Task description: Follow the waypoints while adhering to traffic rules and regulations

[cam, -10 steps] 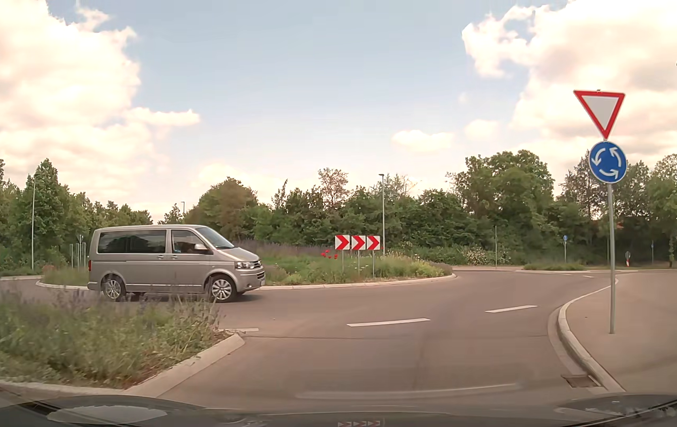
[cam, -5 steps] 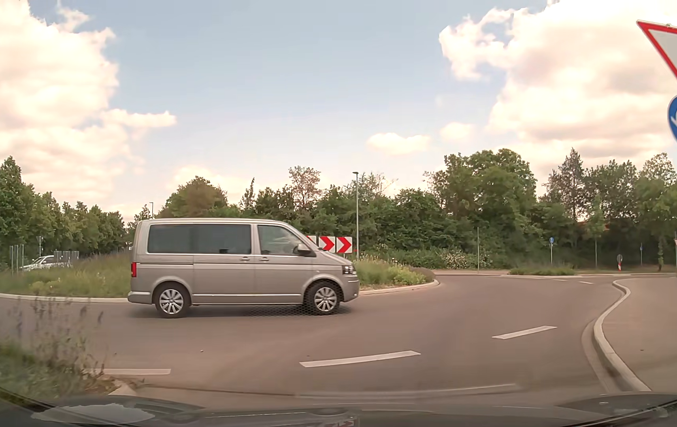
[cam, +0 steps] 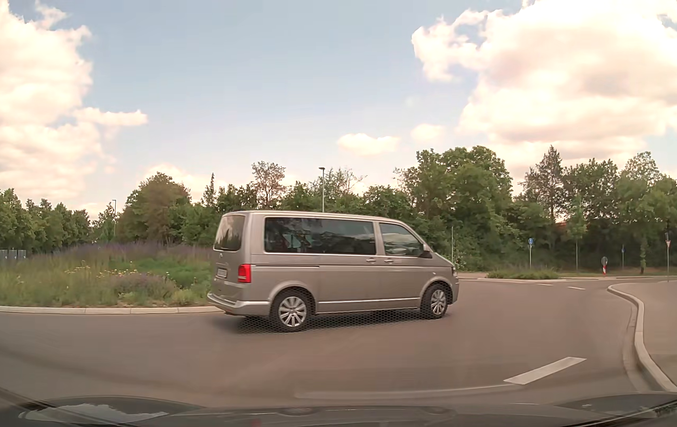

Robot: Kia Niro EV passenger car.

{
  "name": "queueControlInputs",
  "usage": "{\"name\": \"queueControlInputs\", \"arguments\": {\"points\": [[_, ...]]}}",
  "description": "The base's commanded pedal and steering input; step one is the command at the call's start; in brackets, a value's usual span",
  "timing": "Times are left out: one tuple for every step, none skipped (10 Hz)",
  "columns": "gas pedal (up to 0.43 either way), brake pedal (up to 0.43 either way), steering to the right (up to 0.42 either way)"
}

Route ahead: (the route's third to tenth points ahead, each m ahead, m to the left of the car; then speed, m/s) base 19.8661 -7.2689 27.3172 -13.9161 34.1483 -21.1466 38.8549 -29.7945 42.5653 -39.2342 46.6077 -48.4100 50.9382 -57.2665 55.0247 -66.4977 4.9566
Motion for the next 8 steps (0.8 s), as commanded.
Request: {"name": "queueControlInputs", "arguments": {"points": [[0.28,0.012,0.154],[0.287,0.012,0.159],[0.299,0.012,0.162],[0.339,0.012,0.162],[0.339,0.012,0.162],[0.339,0.012,0.161],[0.339,0.012,0.155],[0.339,0.012,0.145]]}}
